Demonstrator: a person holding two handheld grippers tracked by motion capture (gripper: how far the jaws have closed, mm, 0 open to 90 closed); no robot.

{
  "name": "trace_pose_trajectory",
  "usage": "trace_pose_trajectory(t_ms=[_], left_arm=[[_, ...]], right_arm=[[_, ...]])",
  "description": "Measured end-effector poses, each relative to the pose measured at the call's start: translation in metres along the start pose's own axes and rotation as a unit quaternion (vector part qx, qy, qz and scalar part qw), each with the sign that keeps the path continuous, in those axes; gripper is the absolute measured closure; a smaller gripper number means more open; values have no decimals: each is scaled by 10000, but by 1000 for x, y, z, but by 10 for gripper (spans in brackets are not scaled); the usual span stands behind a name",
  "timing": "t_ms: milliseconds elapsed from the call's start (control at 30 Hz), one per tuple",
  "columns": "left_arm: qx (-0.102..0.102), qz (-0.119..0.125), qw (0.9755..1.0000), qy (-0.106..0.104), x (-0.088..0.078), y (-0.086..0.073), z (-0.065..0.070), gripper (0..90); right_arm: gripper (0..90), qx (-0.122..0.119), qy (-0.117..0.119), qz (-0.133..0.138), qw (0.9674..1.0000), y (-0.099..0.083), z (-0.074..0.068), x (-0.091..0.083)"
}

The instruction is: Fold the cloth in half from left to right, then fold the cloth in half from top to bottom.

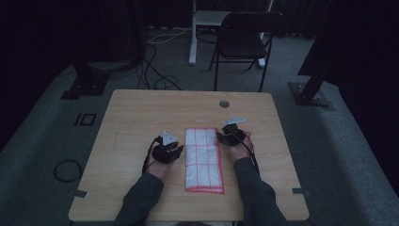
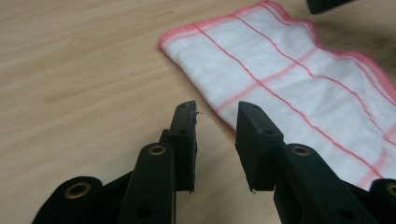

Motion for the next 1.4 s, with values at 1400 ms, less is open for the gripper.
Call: trace_pose_trajectory(t_ms=[1400], left_arm=[[-654,-410,9969,160,57,26,-17,544]], right_arm=[[565,552,77,-315,9979,3,-5,30]])
Point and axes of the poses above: each handheld gripper's, and its own axes: x roughly forward along the jaws, y roughly out of its top, z roughly to its right, the point moved 6 cm from there along x, roughly forward along the jaws, and after that the axes turned 5 degrees about -z, right-handed, at the moved point
